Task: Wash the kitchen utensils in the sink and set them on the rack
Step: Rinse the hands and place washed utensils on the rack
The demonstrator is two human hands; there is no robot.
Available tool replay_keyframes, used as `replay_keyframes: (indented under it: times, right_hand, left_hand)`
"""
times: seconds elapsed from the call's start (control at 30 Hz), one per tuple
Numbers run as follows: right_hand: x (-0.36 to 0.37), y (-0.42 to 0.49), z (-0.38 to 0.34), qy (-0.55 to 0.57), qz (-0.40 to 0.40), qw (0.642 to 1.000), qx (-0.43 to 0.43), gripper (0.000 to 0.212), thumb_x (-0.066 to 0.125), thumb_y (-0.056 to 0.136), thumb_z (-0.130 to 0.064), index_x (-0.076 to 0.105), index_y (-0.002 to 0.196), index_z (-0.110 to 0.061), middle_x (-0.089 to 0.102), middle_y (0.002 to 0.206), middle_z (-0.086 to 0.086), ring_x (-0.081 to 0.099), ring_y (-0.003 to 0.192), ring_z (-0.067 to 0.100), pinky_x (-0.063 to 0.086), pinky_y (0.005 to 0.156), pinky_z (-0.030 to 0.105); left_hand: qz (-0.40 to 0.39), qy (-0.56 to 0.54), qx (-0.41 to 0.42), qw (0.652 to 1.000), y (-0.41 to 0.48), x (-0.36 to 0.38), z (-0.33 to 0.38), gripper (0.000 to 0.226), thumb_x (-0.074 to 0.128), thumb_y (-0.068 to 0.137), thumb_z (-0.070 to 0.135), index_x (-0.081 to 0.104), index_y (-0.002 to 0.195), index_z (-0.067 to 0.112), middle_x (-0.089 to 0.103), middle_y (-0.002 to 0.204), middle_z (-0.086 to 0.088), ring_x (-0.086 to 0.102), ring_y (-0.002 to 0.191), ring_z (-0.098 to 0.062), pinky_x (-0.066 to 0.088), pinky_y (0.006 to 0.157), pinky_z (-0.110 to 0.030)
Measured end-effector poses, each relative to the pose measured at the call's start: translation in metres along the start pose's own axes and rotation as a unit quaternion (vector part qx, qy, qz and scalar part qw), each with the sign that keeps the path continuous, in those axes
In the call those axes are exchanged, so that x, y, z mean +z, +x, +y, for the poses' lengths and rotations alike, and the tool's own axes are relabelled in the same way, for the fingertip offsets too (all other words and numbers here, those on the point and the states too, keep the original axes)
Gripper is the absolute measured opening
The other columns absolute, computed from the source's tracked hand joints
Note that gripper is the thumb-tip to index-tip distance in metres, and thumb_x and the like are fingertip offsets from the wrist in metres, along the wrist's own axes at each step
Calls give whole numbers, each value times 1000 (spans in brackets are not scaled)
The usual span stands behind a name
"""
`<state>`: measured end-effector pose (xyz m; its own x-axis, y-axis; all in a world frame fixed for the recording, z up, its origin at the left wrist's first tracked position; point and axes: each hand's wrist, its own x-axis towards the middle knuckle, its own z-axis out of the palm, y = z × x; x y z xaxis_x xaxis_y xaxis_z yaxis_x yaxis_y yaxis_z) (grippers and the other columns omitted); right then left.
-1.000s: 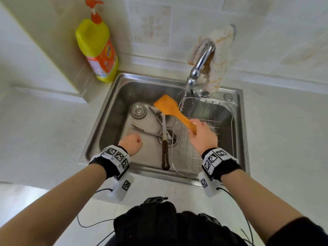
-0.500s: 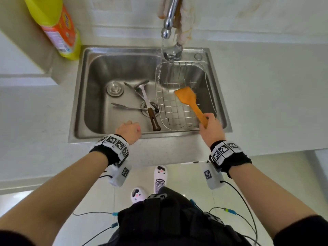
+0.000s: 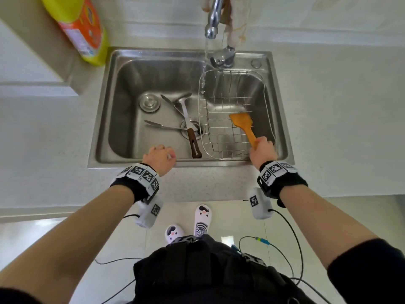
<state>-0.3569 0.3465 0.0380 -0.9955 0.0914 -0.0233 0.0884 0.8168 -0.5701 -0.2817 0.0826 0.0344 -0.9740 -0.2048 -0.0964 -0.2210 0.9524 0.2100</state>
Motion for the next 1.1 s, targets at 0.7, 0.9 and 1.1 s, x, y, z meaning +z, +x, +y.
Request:
replay_keyframes:
  times: [0.7,0.9,1.1]
  right_hand:
    - [-29,-29,-59,302,-90,942,-111,19,43,98,-18,57,106,-7,61,86,-3,58,74,8,51,77,23]
    - [-47,-37,-85,504,-232,832,-12,24,37,101,-19,54,87,-9,59,83,4,57,74,14,50,74,22]
    - [-53,-58,-78,598,-272,751,68,38,33,102,-25,50,118,6,52,128,23,50,122,33,43,95,32]
  left_hand:
    - [52,-32,60,996,-9,-8,-28,10,51,89,15,55,86,6,47,84,-8,50,85,-28,41,86,-39]
    - [118,-40,105,987,-7,-34,-5,15,54,89,15,59,88,1,59,90,-19,56,92,-35,42,84,-41]
    - [103,-61,116,986,-31,-39,37,17,52,90,15,59,90,-1,58,99,-24,54,96,-36,37,83,-39]
